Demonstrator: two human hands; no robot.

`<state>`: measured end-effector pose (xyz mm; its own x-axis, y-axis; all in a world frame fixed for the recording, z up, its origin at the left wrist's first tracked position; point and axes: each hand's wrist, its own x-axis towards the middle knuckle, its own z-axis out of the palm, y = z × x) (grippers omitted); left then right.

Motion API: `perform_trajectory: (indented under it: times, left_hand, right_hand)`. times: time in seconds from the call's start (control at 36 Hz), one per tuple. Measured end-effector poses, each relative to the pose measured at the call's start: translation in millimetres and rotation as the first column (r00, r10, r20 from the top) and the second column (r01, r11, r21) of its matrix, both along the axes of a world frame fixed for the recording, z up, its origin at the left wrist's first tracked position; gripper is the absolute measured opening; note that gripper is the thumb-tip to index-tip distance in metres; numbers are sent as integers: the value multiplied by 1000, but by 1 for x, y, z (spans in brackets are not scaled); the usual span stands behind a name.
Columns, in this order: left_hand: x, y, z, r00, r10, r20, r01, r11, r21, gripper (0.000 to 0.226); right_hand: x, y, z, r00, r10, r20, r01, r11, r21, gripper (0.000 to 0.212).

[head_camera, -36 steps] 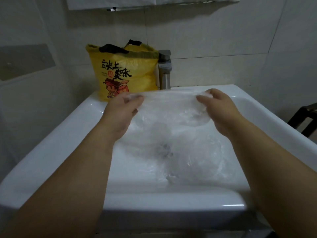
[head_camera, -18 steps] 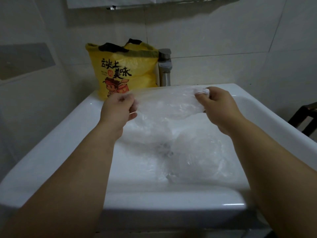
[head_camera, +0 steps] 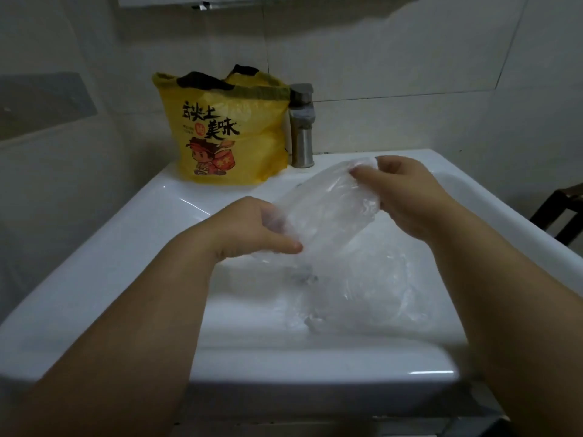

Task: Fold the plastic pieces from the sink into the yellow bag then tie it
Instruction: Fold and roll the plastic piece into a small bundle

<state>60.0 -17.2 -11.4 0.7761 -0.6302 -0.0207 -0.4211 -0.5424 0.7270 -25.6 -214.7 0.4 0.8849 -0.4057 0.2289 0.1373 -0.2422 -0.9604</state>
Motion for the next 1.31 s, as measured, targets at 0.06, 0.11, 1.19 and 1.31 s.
perform_trajectory:
  times: [0.06,0.11,1.19,1.31]
  left_hand:
    - [2,-1,0,999,20,-39,-23,996,-84,20]
    - [3,-2,-1,996,44,-80,-56,987,-151,21]
    - [-6,-17,-5,853,-163,-496,-18,940,-339,19]
    - [0,-12,-8,864,-90,-495,-25,975,-221,10]
  right_hand:
    - [-1,-3,3,994,101,-30,-94,979,180,35]
    - [-1,-5,2,967,229,-108,-201,954,224,59]
    - [26,17,-12,867,482,127,-453,655,605,22]
    - [18,-4,-2,940,313,138,-319,656,684,39]
